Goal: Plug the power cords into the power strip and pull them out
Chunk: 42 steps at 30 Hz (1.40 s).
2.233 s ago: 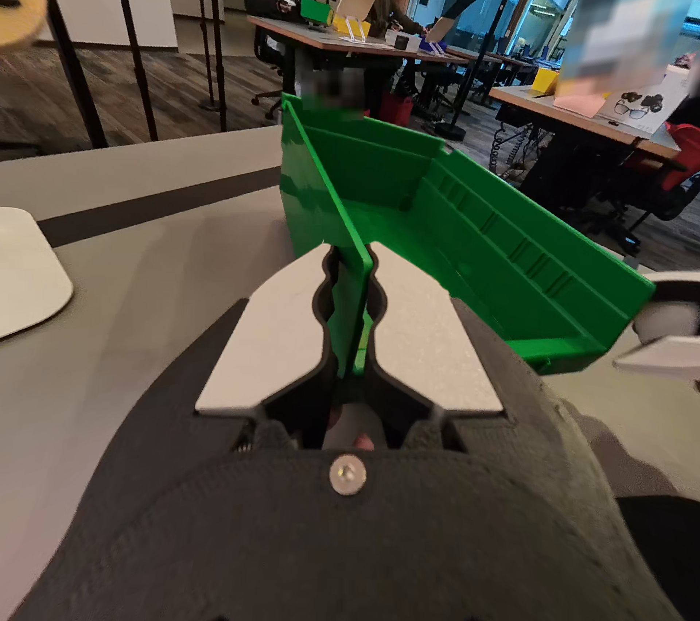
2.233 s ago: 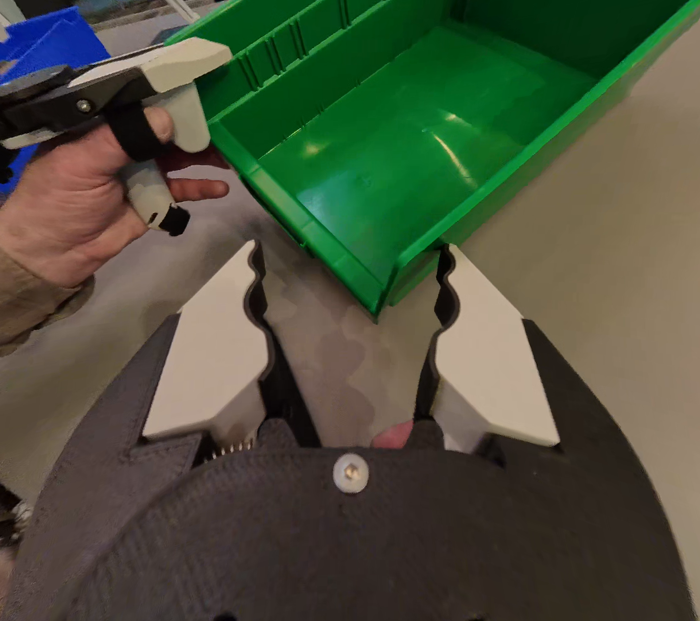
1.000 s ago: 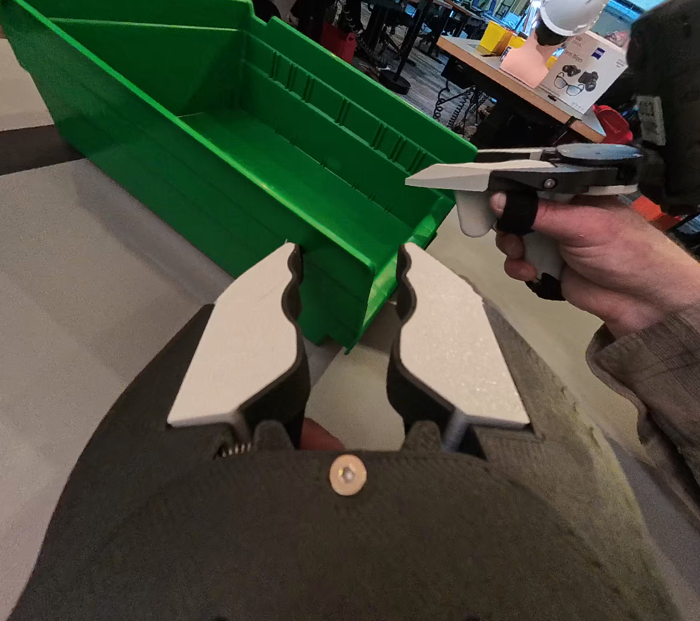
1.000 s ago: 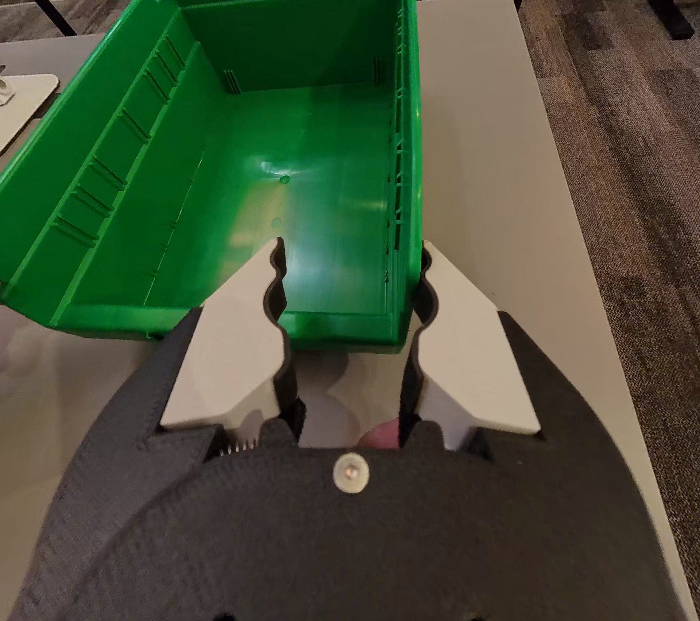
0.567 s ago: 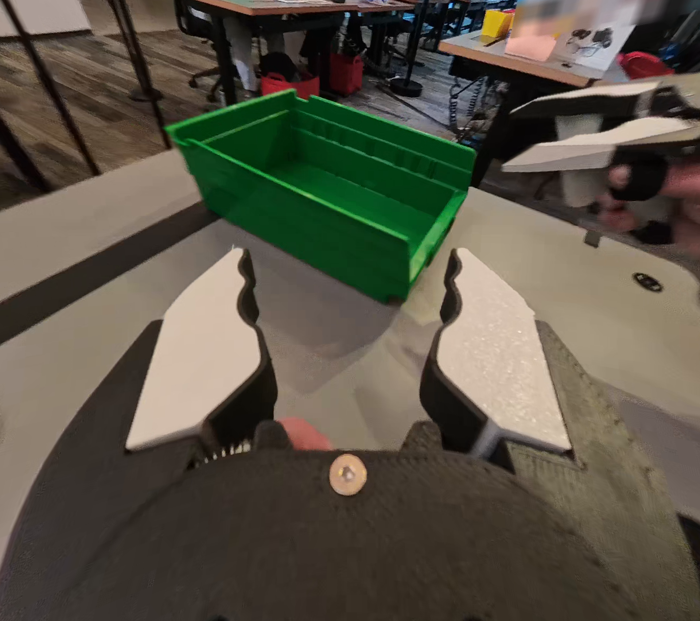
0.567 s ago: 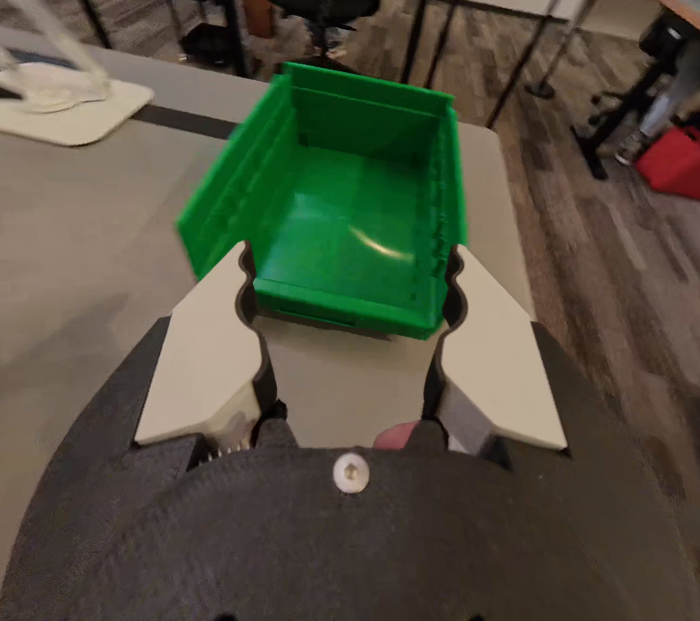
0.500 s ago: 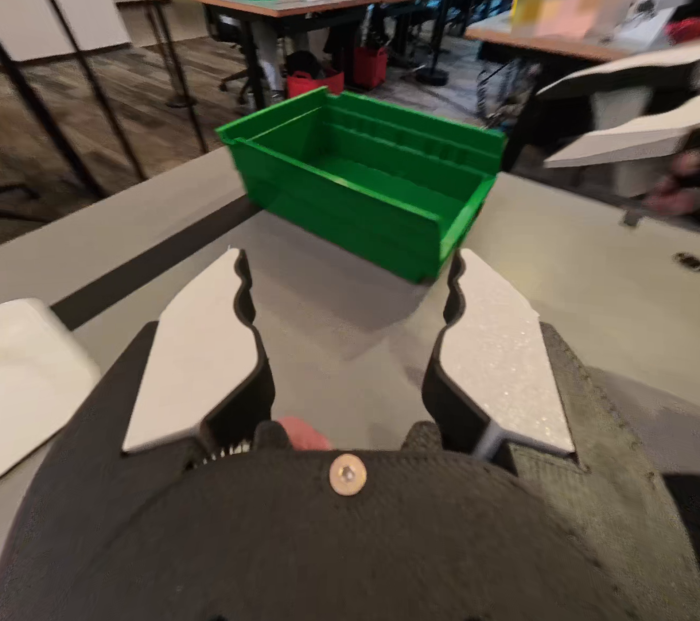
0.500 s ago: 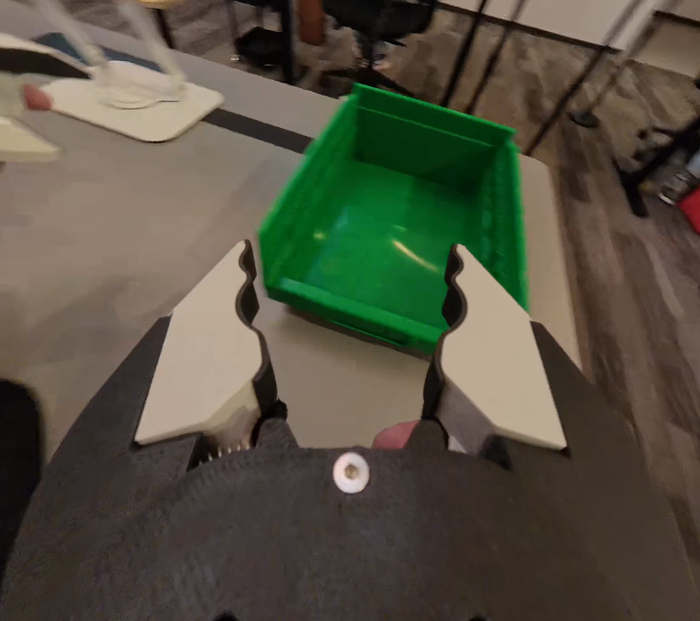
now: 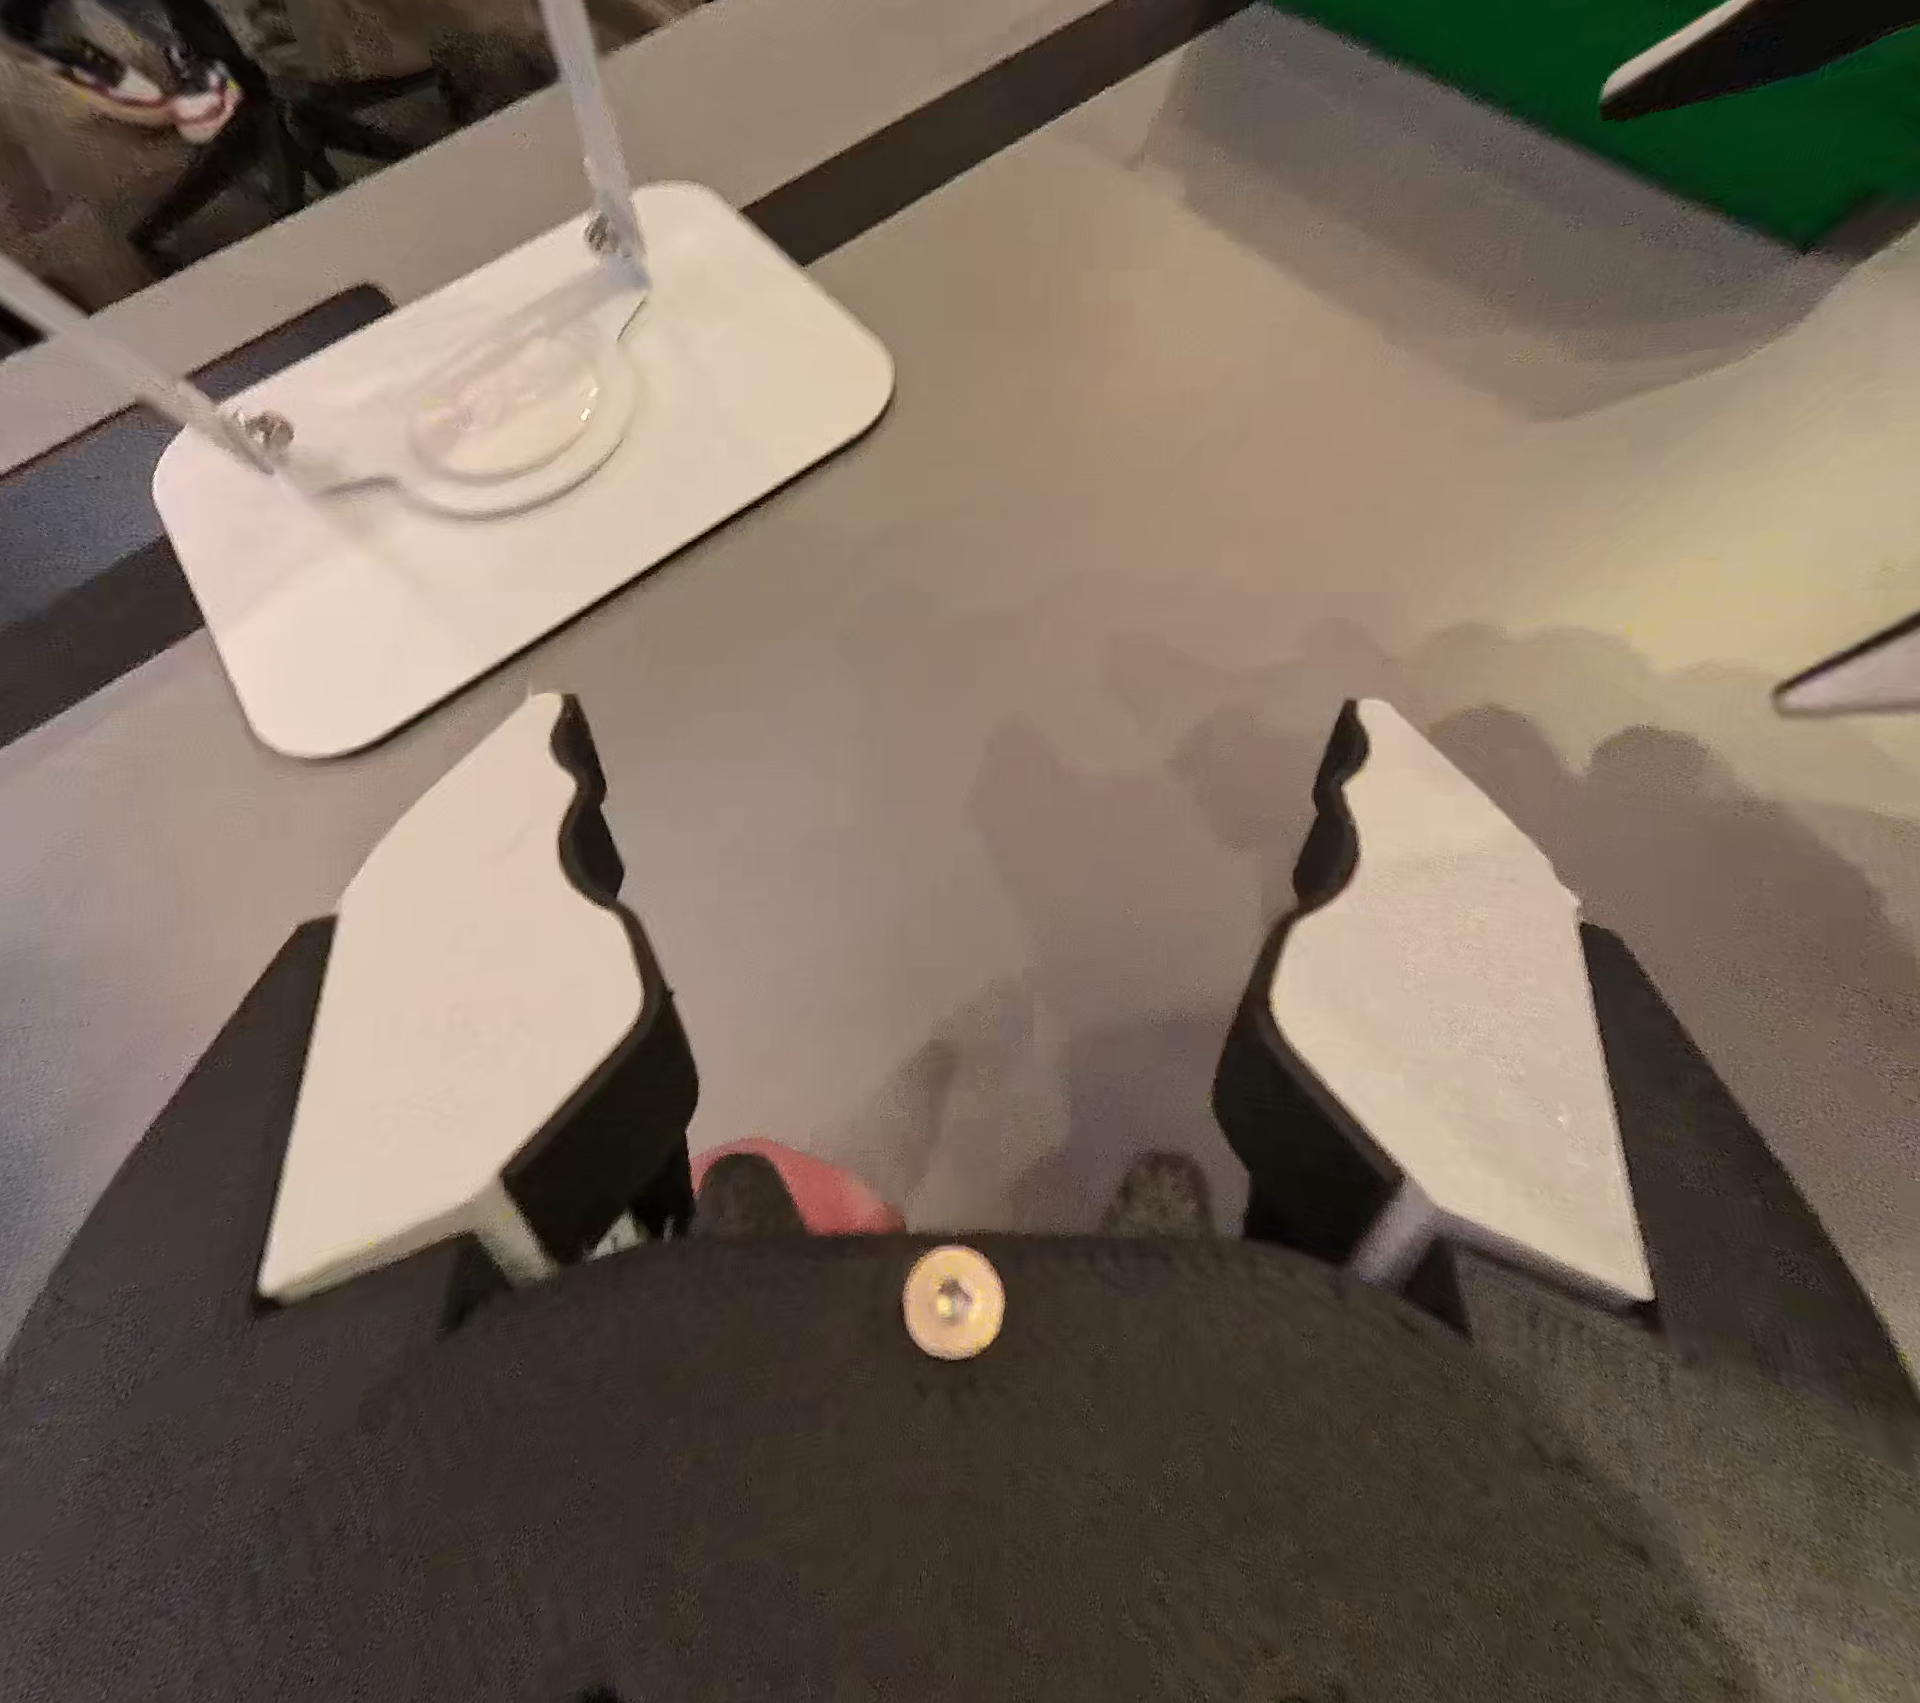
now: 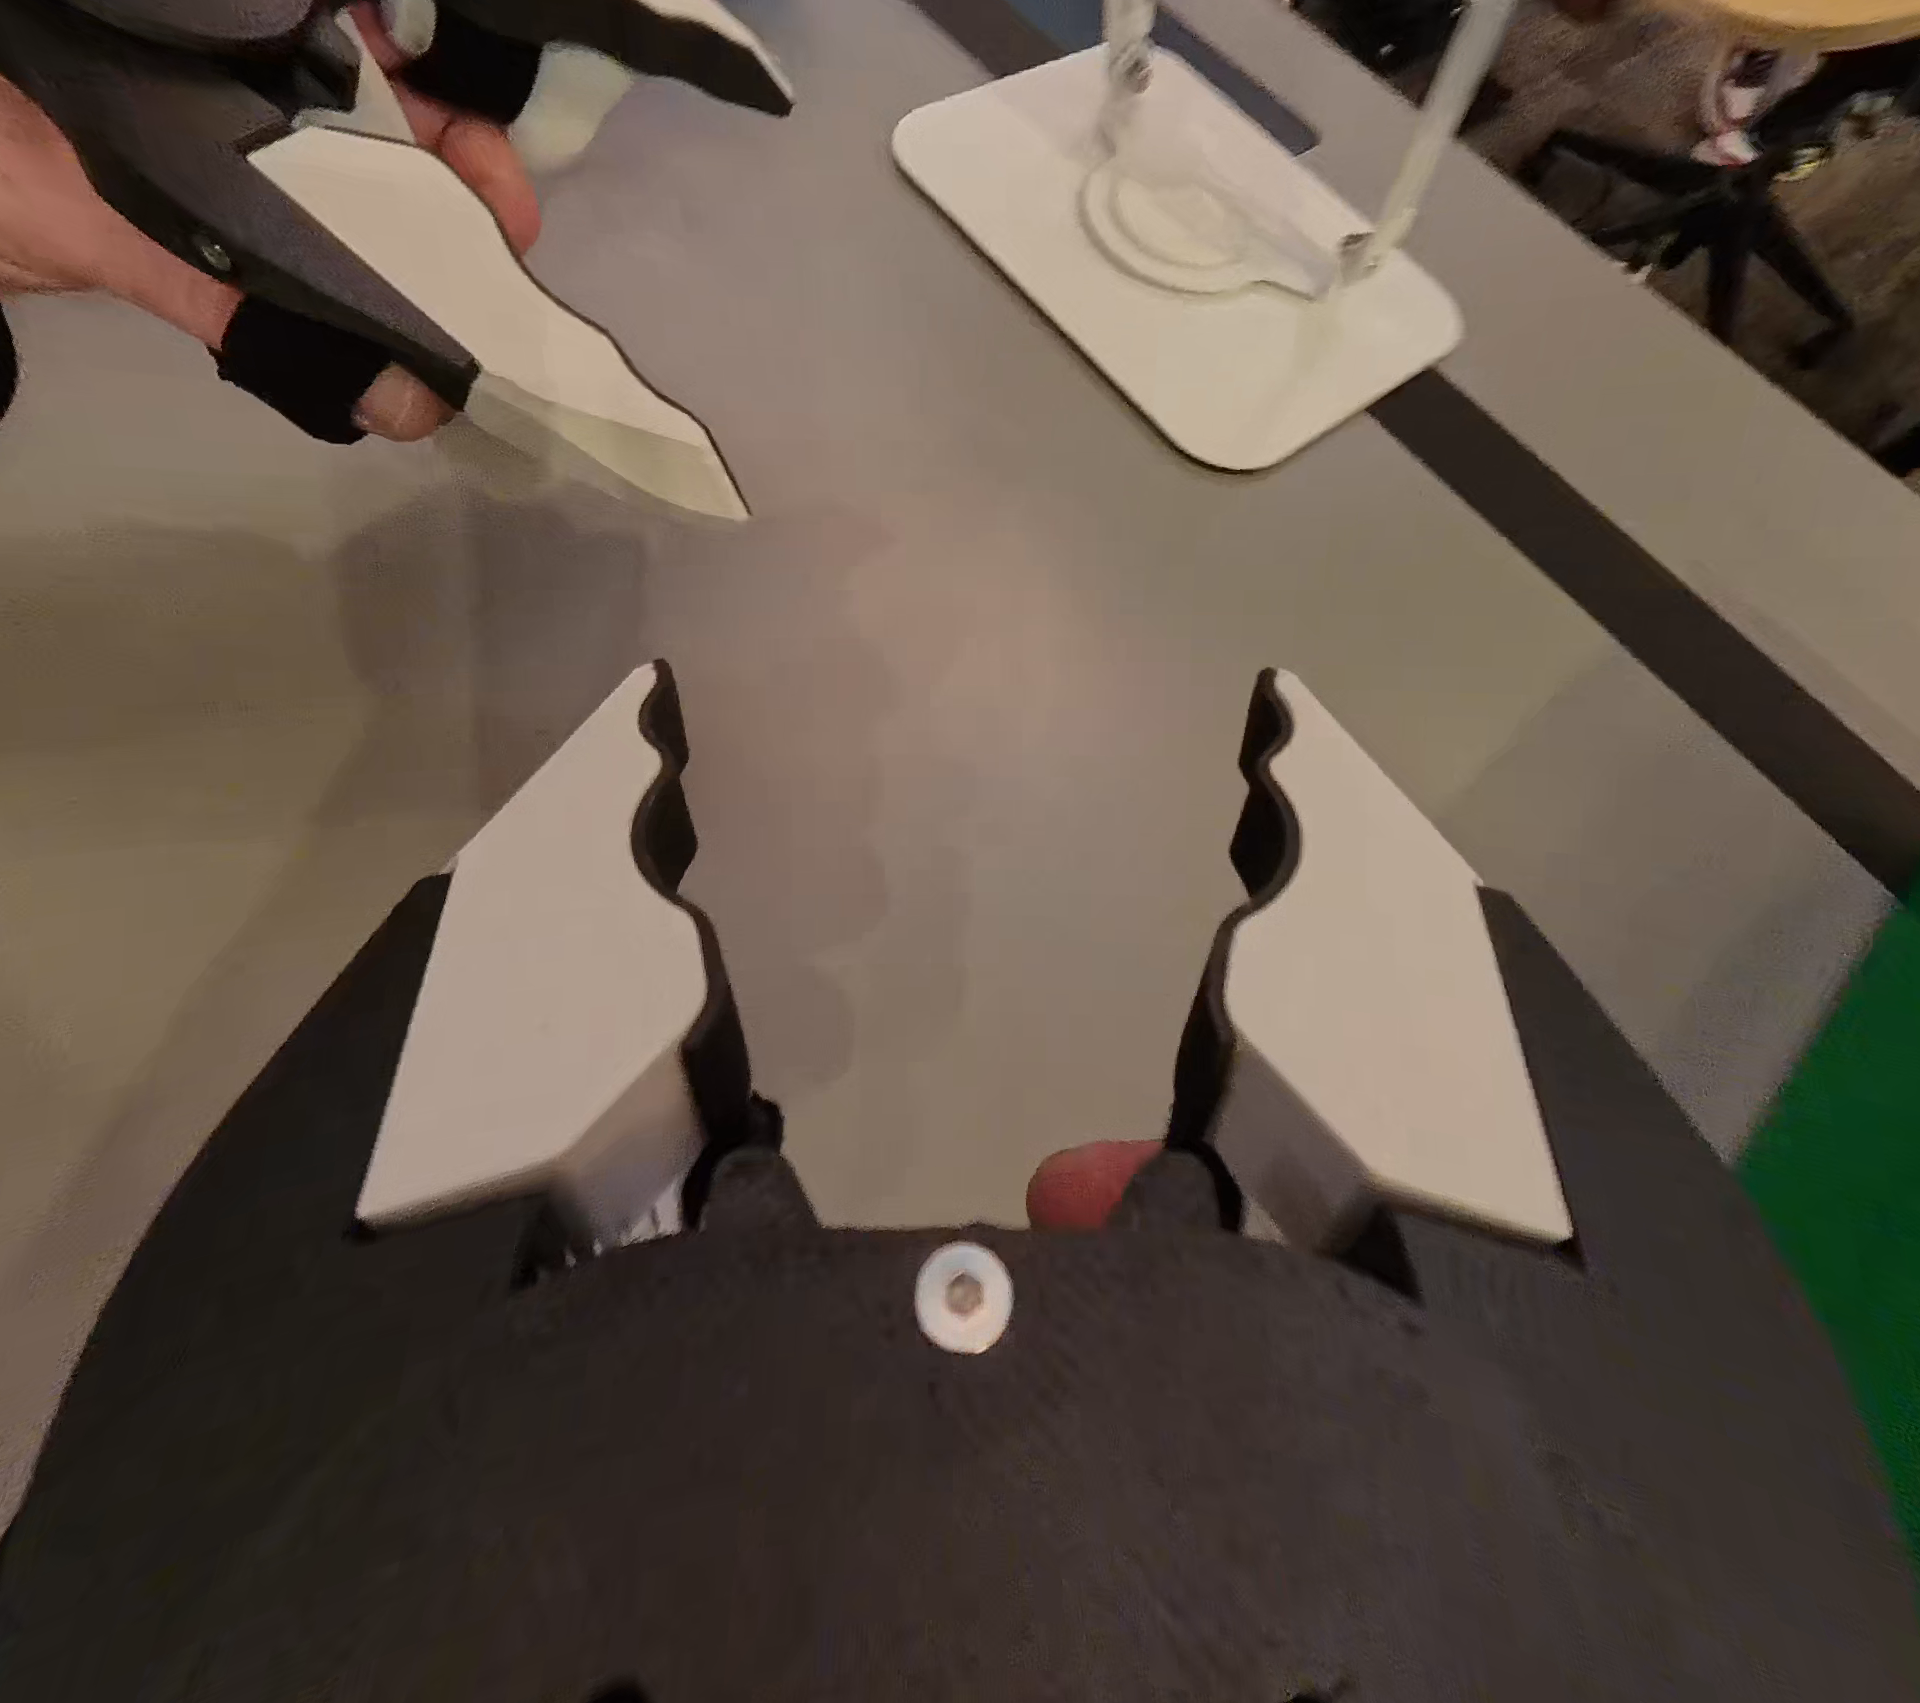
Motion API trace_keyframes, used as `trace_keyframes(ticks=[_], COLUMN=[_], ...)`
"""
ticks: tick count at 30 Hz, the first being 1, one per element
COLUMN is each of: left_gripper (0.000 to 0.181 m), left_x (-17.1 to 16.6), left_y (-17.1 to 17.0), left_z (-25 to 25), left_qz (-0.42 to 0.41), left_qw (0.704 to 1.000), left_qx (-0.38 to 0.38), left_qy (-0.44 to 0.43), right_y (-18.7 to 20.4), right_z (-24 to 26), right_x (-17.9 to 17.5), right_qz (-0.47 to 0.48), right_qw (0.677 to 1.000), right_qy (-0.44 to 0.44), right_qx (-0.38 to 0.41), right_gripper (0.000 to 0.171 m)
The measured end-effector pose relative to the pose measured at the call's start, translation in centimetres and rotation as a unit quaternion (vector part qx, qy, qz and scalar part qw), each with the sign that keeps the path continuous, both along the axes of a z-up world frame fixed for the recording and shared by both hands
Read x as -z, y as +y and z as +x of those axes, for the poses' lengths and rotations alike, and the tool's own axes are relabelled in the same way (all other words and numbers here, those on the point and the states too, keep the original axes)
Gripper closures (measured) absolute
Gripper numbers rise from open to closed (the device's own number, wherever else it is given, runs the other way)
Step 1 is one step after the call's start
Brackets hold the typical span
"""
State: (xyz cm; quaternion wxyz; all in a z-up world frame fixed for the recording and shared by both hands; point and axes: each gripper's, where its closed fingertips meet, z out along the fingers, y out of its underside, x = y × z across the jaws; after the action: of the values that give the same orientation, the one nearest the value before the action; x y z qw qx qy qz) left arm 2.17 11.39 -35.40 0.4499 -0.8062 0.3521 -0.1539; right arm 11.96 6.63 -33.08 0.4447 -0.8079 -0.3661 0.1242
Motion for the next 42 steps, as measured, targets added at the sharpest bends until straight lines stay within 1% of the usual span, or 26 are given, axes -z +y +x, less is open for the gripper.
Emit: trace_keyframes(ticks=[2, 3, 7, 8, 10, 11, 13, 15, 17, 18, 20, 21, 22, 24, 27, 32, 33, 35, 40, 41, 42], left_gripper=[0.053, 0.051, 0.052, 0.050, 0.052, 0.052, 0.058, 0.069, 0.072, 0.074, 0.078, 0.079, 0.080, 0.073, 0.069, 0.072, 0.070, 0.067, 0.060, 0.059, 0.063], left_x=[1.4, 2.0, 4.2, 4.6, 5.3, 5.8, 7.0, 7.0, 7.3, 7.3, 7.2, 7.2, 7.2, 7.3, 7.5, 7.3, 7.3, 7.2, 7.3, 7.4, 7.7], left_y=[0.2, 0.3, 0.3, 0.2, 0.1, 0.1, 0.2, 0.6, 0.3, 0.3, 0.4, 0.3, 0.3, 0.1, 0.1, 0.0, 0.1, 0.1, 0.3, 0.3, 0.2], left_z=[-0.9, -1.2, -2.2, -2.2, -2.4, -2.6, -3.0, -3.1, -2.9, -2.8, -2.7, -2.7, -2.7, -2.6, -2.8, -3.2, -3.3, -3.5, -3.7, -3.7, -3.6], left_qz=[-0.021, -0.029, -0.058, -0.063, -0.077, -0.077, -0.078, -0.063, -0.063, -0.063, -0.057, -0.055, -0.056, -0.065, -0.078, -0.065, -0.059, -0.058, -0.061, -0.072, -0.093], left_qw=[1.000, 0.999, 0.998, 0.997, 0.996, 0.996, 0.994, 0.994, 0.992, 0.991, 0.991, 0.991, 0.991, 0.989, 0.989, 0.990, 0.990, 0.990, 0.988, 0.987, 0.987], left_qx=[0.003, 0.004, 0.014, 0.020, 0.025, 0.026, 0.025, 0.018, 0.029, 0.031, 0.034, 0.036, 0.034, 0.041, 0.037, 0.025, 0.024, 0.023, 0.033, 0.031, 0.032], left_qy=[0.008, 0.013, 0.033, 0.034, 0.035, 0.045, 0.074, 0.093, 0.108, 0.110, 0.116, 0.118, 0.119, 0.123, 0.122, 0.126, 0.127, 0.130, 0.141, 0.139, 0.130], right_y=[0.9, 1.2, 2.2, 2.1, 1.8, 1.8, 1.7, 1.8, 1.8, 1.7, 1.0, 0.8, 0.9, 0.9, 0.8, 0.7, 0.8, 1.3, 1.4, 1.4, 1.4], right_z=[-2.3, -3.1, -4.9, -5.4, -6.3, -6.5, -7.2, -7.4, -7.6, -7.6, -7.9, -7.8, -7.8, -7.6, -7.5, -7.5, -7.4, -6.8, -6.7, -6.7, -6.7], right_x=[1.9, 2.8, 6.7, 7.6, 9.2, 10.0, 10.3, 10.2, 10.3, 10.3, 10.6, 10.7, 10.6, 10.7, 10.7, 10.7, 10.8, 11.1, 11.2, 11.2, 11.2], right_qz=[-0.016, -0.026, -0.063, -0.077, -0.109, -0.116, -0.120, -0.113, -0.112, -0.113, -0.117, -0.118, -0.119, -0.124, -0.125, -0.129, -0.129, -0.137, -0.136, -0.136, -0.136], right_qw=[1.000, 0.999, 0.995, 0.994, 0.991, 0.990, 0.990, 0.991, 0.991, 0.991, 0.988, 0.987, 0.987, 0.986, 0.986, 0.985, 0.985, 0.985, 0.986, 0.985, 0.985], right_qy=[-0.015, -0.021, -0.067, -0.066, -0.054, -0.062, -0.044, -0.044, -0.036, -0.037, -0.044, -0.049, -0.048, -0.054, -0.056, -0.062, -0.064, -0.070, -0.068, -0.069, -0.069], right_qx=[-0.019, -0.027, -0.034, -0.039, -0.049, -0.051, -0.056, -0.059, -0.057, -0.062, -0.088, -0.094, -0.091, -0.093, -0.097, -0.098, -0.096, -0.075, -0.074, -0.074, -0.075], right_gripper=[0.064, 0.059, 0.062, 0.062, 0.058, 0.059, 0.055, 0.056, 0.056, 0.051, 0.036, 0.033, 0.034, 0.034, 0.034, 0.030, 0.029, 0.013, 0.011, 0.011, 0.011])
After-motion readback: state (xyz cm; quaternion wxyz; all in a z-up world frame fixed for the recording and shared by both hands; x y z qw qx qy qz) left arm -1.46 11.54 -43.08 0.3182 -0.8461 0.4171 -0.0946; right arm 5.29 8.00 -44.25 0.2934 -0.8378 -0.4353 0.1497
